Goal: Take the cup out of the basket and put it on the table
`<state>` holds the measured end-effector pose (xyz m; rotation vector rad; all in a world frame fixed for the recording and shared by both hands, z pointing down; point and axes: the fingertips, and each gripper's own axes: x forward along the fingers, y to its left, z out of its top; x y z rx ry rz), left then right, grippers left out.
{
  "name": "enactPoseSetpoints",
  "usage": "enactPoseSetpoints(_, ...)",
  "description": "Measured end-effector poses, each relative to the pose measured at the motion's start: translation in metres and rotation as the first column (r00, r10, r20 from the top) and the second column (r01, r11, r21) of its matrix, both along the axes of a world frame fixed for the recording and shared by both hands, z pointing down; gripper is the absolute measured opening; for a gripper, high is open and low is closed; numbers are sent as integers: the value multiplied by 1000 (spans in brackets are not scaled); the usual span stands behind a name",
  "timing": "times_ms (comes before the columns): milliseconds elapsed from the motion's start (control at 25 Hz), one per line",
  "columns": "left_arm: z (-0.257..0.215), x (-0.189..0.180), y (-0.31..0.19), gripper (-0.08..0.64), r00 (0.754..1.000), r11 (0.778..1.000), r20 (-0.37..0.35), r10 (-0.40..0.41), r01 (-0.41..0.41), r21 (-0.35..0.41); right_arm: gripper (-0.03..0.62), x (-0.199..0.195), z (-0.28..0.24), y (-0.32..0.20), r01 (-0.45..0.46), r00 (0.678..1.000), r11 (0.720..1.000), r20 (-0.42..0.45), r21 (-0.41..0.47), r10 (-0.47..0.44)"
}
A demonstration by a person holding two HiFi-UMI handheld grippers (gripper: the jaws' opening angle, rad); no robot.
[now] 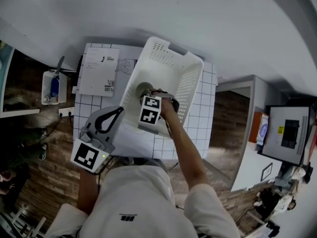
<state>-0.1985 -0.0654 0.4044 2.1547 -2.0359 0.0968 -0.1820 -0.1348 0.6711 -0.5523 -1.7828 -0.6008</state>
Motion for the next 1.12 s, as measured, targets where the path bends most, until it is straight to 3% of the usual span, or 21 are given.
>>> enactPoseSetpoints(560,-1,9,-6,9,999,999,10,35,-35,-3,35,10,-3,6,3,1000,999,-18,-51,-4)
enactPoseSetpoints(1120,-7,23,-7,10,996,997,37,83,-83,-3,35,17,-43,-7,-56,997,997,50,-48,59)
